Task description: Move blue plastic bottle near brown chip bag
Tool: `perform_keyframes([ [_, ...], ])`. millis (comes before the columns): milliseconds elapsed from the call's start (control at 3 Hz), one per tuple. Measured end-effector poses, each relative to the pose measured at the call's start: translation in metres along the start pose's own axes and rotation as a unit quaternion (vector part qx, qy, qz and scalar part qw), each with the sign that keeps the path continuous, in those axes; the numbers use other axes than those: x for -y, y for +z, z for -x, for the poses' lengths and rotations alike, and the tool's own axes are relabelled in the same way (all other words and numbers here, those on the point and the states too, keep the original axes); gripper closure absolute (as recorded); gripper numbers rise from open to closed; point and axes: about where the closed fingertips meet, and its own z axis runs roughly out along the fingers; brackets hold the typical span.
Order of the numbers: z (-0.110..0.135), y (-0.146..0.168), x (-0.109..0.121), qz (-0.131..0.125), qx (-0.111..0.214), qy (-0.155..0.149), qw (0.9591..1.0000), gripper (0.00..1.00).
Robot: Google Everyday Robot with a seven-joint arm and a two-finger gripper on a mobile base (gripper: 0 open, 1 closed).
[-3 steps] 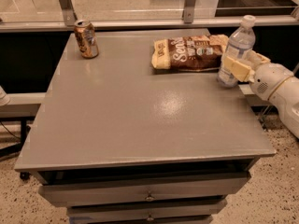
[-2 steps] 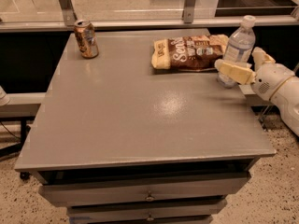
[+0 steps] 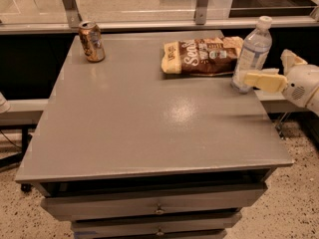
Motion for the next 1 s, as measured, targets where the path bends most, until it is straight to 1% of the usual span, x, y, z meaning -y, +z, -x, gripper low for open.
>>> perform_keyframes([
  [333,0.016,-0.039,-0.003,0.004,-0.041,-0.011,0.9991,0.00],
  [667,0.035,-0.094,-0.006,0.003,-0.091,-0.030,0.9954,0.00],
  [1000,0.033,-0.094,-0.011,0.012,-0.094,-0.029,0.9950,0.00],
])
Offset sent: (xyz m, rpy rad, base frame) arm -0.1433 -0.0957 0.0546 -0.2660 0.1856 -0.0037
